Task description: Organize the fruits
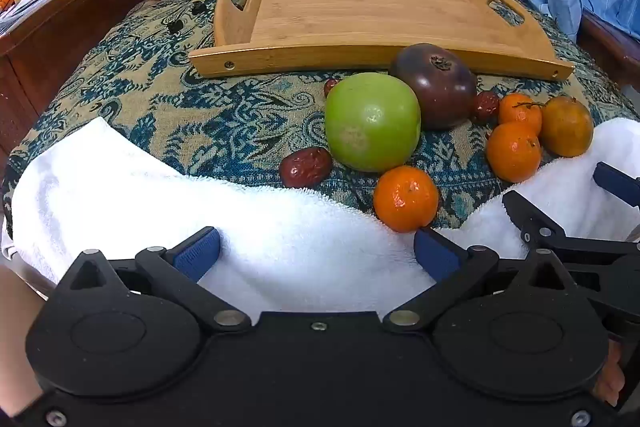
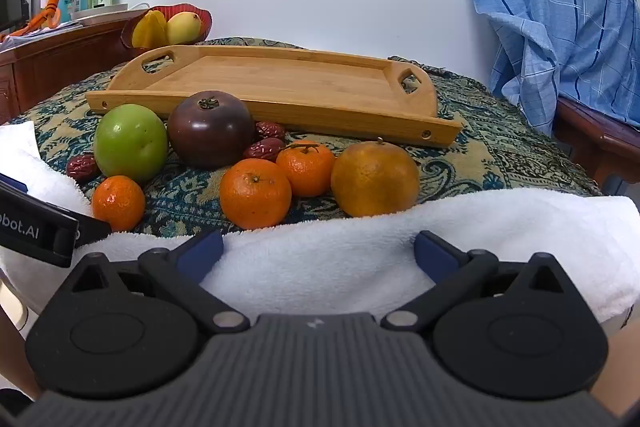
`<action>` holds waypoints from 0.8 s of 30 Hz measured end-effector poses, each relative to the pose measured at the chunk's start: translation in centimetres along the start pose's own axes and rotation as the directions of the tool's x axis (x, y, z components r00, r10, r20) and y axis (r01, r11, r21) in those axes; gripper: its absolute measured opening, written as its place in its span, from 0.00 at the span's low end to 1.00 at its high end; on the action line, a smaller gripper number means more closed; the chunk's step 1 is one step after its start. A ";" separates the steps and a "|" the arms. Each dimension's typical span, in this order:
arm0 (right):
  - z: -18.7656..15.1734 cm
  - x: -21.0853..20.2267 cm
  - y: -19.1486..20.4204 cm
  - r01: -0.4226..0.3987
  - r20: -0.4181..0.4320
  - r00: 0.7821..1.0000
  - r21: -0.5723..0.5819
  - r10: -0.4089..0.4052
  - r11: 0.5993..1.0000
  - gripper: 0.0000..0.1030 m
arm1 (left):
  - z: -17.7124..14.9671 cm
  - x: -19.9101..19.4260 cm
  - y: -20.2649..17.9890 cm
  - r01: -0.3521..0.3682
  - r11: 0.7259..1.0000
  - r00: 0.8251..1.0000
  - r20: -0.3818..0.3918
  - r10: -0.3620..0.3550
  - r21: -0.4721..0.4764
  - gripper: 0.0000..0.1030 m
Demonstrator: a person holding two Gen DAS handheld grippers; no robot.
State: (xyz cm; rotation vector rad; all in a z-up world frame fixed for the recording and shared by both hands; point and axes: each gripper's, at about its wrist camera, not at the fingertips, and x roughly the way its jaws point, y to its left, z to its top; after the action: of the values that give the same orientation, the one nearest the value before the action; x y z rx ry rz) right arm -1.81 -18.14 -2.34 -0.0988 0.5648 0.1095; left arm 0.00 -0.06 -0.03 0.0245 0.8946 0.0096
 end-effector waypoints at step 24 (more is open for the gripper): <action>-0.2 0.0 0.2 0.007 0.010 1.000 -0.004 -0.007 1.000 1.00 | 0.0 0.0 0.0 0.010 1.000 1.000 0.002 -0.010 -0.008 1.00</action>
State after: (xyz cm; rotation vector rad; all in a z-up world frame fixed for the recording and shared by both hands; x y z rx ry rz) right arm -1.97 -17.93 -2.48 -0.1041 0.5546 0.1042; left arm 0.01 -0.02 0.00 0.0125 0.8928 0.0038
